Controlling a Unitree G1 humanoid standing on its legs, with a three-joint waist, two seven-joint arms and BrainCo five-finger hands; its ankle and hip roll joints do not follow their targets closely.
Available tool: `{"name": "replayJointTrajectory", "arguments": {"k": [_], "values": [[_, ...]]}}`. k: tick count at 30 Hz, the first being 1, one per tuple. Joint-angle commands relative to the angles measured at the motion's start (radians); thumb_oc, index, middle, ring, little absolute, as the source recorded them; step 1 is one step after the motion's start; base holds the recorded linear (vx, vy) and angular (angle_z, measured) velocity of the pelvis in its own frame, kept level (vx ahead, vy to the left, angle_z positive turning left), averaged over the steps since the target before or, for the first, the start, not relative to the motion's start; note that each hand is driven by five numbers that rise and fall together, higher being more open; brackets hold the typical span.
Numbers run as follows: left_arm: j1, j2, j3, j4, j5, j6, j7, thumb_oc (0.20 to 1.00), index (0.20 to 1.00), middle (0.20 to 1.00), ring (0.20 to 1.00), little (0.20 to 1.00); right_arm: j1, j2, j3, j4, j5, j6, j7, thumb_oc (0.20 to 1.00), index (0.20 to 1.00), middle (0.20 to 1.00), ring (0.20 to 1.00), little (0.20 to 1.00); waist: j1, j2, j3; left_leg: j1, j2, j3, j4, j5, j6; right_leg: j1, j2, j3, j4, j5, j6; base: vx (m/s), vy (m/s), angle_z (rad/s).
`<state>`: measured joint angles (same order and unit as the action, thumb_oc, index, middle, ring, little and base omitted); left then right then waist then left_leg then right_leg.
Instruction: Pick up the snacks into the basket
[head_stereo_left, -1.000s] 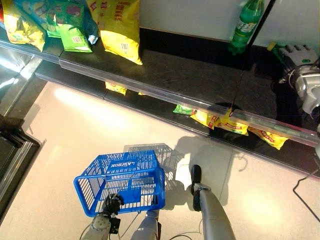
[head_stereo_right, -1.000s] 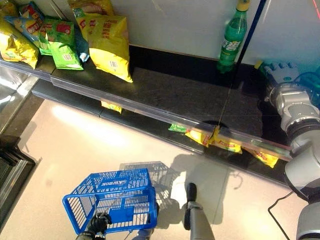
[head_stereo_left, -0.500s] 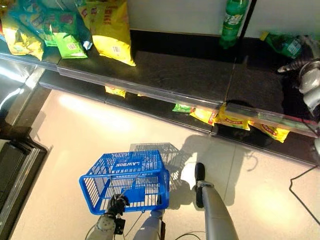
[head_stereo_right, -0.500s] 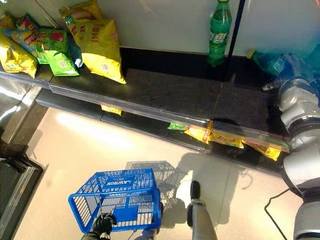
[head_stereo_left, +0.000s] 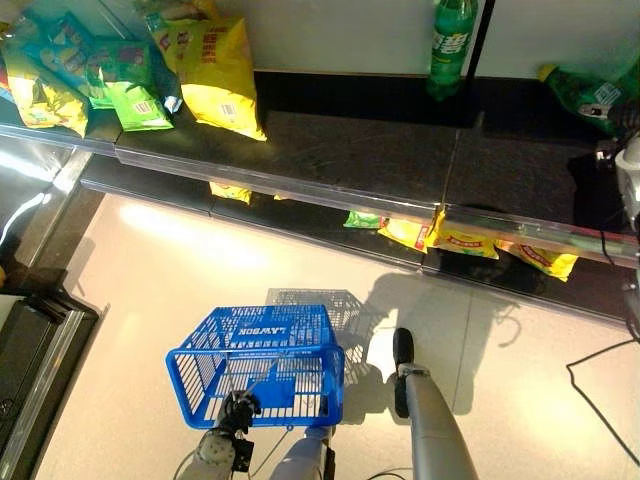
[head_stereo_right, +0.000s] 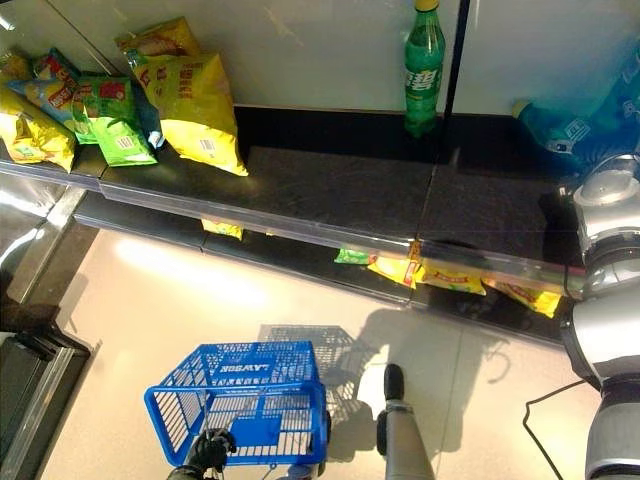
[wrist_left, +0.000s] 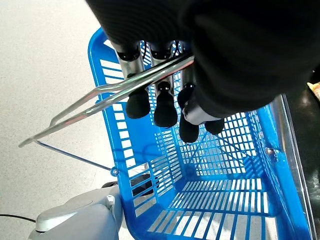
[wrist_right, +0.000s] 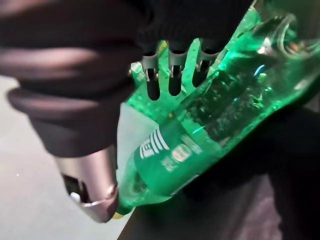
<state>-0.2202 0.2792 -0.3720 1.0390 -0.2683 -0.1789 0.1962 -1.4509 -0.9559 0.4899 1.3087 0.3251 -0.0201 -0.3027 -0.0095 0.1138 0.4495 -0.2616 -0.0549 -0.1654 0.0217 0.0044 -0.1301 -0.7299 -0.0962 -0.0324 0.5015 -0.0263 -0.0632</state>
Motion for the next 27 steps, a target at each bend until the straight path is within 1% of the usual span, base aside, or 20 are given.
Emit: {"name": "replayJointTrajectory", "arguments": {"k": [1,2,3,4,5,6,7,8,9,10,15,17,18,19,20,21,22,23,24,27], "values": [[0.076,0.055,-0.014,0.046,0.014,0.028,0.033,0.2,0.2,0.2,0.2,0.2,-0.031,-0.032,0.087,0.026,-0.01,-0.02,0.013,1.0,1.0,1.0,1.0,1.0,-0.001,-0.007,0.002,-0.037,0.069,-0.02,-0.079,0.109,-0.034,0.034,0.0,0.031,0.084,-0.136,0.141,0.0,0.0,0.0],[0.078,0.051,-0.015,0.047,0.013,0.03,0.036,0.2,0.2,0.2,0.2,0.2,-0.04,-0.034,0.11,0.028,-0.034,-0.012,0.023,1.0,1.0,1.0,1.0,1.0,-0.003,-0.01,0.003,-0.032,0.068,-0.019,-0.08,0.105,-0.034,0.035,-0.001,0.032,0.088,-0.144,0.14,0.0,0.0,0.0],[0.076,0.052,-0.014,0.048,0.013,0.03,0.037,0.2,0.2,0.2,0.2,0.2,-0.041,-0.033,0.113,0.03,-0.04,-0.01,0.027,1.0,1.0,1.0,1.0,1.0,-0.001,-0.009,0.002,-0.037,0.071,-0.019,-0.08,0.108,-0.034,0.033,0.002,0.032,0.083,-0.136,0.14,0.0,0.0,0.0],[0.077,0.051,-0.015,0.048,0.013,0.03,0.037,0.2,0.2,0.2,0.2,0.2,-0.04,-0.033,0.113,0.03,-0.04,-0.01,0.027,1.0,1.0,1.0,1.0,1.0,-0.003,-0.011,0.004,-0.032,0.069,-0.02,-0.08,0.106,-0.035,0.035,0.0,0.032,0.09,-0.144,0.139,0.0,0.0,0.0],[0.077,0.051,-0.015,0.05,0.012,0.03,0.037,0.2,0.2,0.2,0.2,0.2,-0.041,-0.033,0.125,0.032,-0.058,-0.005,0.038,0.555,0.555,0.555,0.555,0.555,0.0,-0.01,0.002,-0.037,0.072,-0.02,-0.081,0.109,-0.035,0.033,0.001,0.031,0.084,-0.136,0.139,0.0,0.0,0.0],[0.078,0.051,-0.014,0.053,0.013,0.03,0.035,0.2,0.2,0.2,0.2,0.2,-0.045,-0.033,0.143,0.032,-0.082,0.0,0.045,0.2,0.2,0.2,0.2,0.2,-0.003,-0.015,0.005,-0.031,0.07,-0.02,-0.082,0.108,-0.036,0.035,-0.001,0.031,0.09,-0.145,0.137,0.0,0.0,0.0],[0.078,0.051,-0.011,0.055,0.012,0.029,0.036,0.2,0.2,0.2,0.2,0.2,-0.047,-0.029,0.154,0.033,-0.099,0.004,0.048,0.2,0.2,0.2,0.2,0.2,-0.005,-0.02,0.007,-0.03,0.071,-0.023,-0.084,0.109,-0.037,0.037,0.0,0.029,0.087,-0.145,0.136,0.0,0.0,0.0],[0.077,0.051,-0.011,0.055,0.012,0.029,0.036,0.2,0.2,0.2,0.2,0.2,-0.048,-0.029,0.154,0.033,-0.099,0.004,0.048,0.2,0.2,0.2,0.2,0.2,-0.003,-0.017,0.005,-0.035,0.074,-0.022,-0.083,0.111,-0.037,0.036,0.003,0.029,0.079,-0.136,0.137,0.0,0.0,0.0],[0.076,0.053,-0.011,0.061,0.01,0.029,0.036,0.2,0.2,0.2,0.2,0.2,-0.061,-0.023,0.181,0.037,-0.137,0.009,0.053,0.2,0.2,0.2,0.2,0.2,-0.005,-0.026,0.008,-0.029,0.072,-0.025,-0.087,0.109,-0.039,0.037,0.002,0.028,0.085,-0.14,0.136,0.0,0.0,0.0],[0.075,0.053,-0.011,0.061,0.01,0.029,0.036,0.2,0.2,0.2,0.2,0.2,-0.062,-0.023,0.181,0.037,-0.137,0.009,0.053,0.2,0.2,0.2,0.2,0.2,-0.003,-0.024,0.006,-0.033,0.074,-0.024,-0.086,0.111,-0.038,0.035,0.004,0.028,0.078,-0.132,0.137,0.0,0.0,0.0],[0.072,0.05,-0.005,0.075,0.001,0.03,0.037,0.2,0.2,0.2,0.2,0.2,-0.08,-0.006,0.204,0.042,-0.166,0.014,0.058,0.2,0.2,0.2,0.2,0.2,-0.008,-0.032,0.006,-0.028,0.075,-0.024,-0.09,0.106,-0.036,0.034,0.005,0.028,0.074,-0.128,0.138,0.0,0.0,0.0],[0.073,0.053,0.001,0.078,-0.003,0.031,0.036,0.2,0.2,0.2,0.2,0.2,-0.081,-0.006,0.234,0.042,-0.213,0.019,0.08,0.2,0.2,0.2,0.2,0.2,-0.01,-0.041,0.009,-0.022,0.074,-0.026,-0.091,0.102,-0.036,0.035,0.003,0.028,0.079,-0.131,0.137,0.0,0.0,0.0],[0.073,0.053,0.001,0.078,-0.003,0.031,0.036,0.2,0.2,0.2,0.2,0.2,-0.082,-0.006,0.235,0.043,-0.213,0.019,0.081,0.2,0.2,0.2,0.2,0.2,-0.011,-0.04,0.01,-0.022,0.074,-0.026,-0.091,0.102,-0.036,0.035,0.003,0.028,0.079,-0.131,0.137,0.0,0.0,0.0],[0.072,0.059,0.004,0.074,-0.004,0.03,0.037,0.2,0.2,0.2,0.2,0.2,-0.101,-0.007,0.291,0.047,-0.29,0.033,0.097,0.2,0.2,0.2,0.2,0.2,-0.008,-0.044,0.01,-0.025,0.077,-0.026,-0.089,0.104,-0.037,0.034,0.006,0.026,0.07,-0.121,0.138,0.0,0.0,0.0],[0.073,0.059,0.005,0.074,-0.004,0.03,0.037,0.2,0.2,0.2,0.2,0.2,-0.101,-0.006,0.291,0.048,-0.29,0.033,0.097,0.2,0.2,0.2,0.2,0.2,-0.01,-0.046,0.012,-0.021,0.075,-0.026,-0.089,0.102,-0.038,0.035,0.004,0.026,0.077,-0.128,0.137,0.0,0.0,0.0],[0.073,0.064,0.005,0.073,-0.005,0.03,0.034,0.2,0.2,0.2,0.2,0.2,-0.11,-0.006,0.356,0.061,-0.389,0.043,0.127,0.2,0.2,0.2,0.2,0.2,-0.008,-0.053,0.014,-0.021,0.076,-0.029,-0.088,0.102,-0.04,0.037,0.004,0.023,0.076,-0.126,0.136,0.0,0.0,0.0],[0.073,0.064,0.005,0.073,-0.005,0.03,0.034,0.2,0.2,0.2,0.2,0.2,-0.11,-0.006,0.356,0.061,-0.389,0.043,0.127,0.2,0.2,0.2,0.2,0.2,-0.008,-0.053,0.014,-0.021,0.076,-0.029,-0.088,0.102,-0.04,0.037,0.004,0.023,0.076,-0.126,0.136,0.0,0.0,0.0],[0.077,0.069,0.014,0.07,-0.005,0.029,0.03,0.2,0.2,0.2,0.2,0.2,-0.123,-0.002,0.4,0.085,-0.455,0.06,0.15,0.2,0.2,0.2,0.2,0.2,-0.006,-0.06,0.014,-0.022,0.077,-0.03,-0.087,0.103,-0.04,0.038,0.003,0.02,0.074,-0.124,0.135,-0.01,-0.011,0.04],[0.077,0.069,0.014,0.07,-0.005,0.029,0.03,0.2,0.2,0.2,0.2,0.2,-0.124,-0.002,0.4,0.085,-0.455,0.06,0.15,0.2,0.2,0.2,0.2,0.2,-0.006,-0.06,0.014,-0.022,0.077,-0.031,-0.087,0.103,-0.04,0.038,0.003,0.02,0.075,-0.124,0.135,-0.02,-0.016,0.04],[0.077,0.078,0.021,0.067,-0.004,0.033,0.014,0.2,0.2,0.2,0.2,0.2,-0.117,0.01,0.472,0.106,-0.564,0.072,0.212,0.2,0.2,0.2,0.2,0.2,0.0,-0.069,0.009,-0.024,0.081,-0.036,-0.087,0.105,-0.041,0.042,0.004,0.017,0.068,-0.123,0.135,-0.01,-0.024,0.06]]}}
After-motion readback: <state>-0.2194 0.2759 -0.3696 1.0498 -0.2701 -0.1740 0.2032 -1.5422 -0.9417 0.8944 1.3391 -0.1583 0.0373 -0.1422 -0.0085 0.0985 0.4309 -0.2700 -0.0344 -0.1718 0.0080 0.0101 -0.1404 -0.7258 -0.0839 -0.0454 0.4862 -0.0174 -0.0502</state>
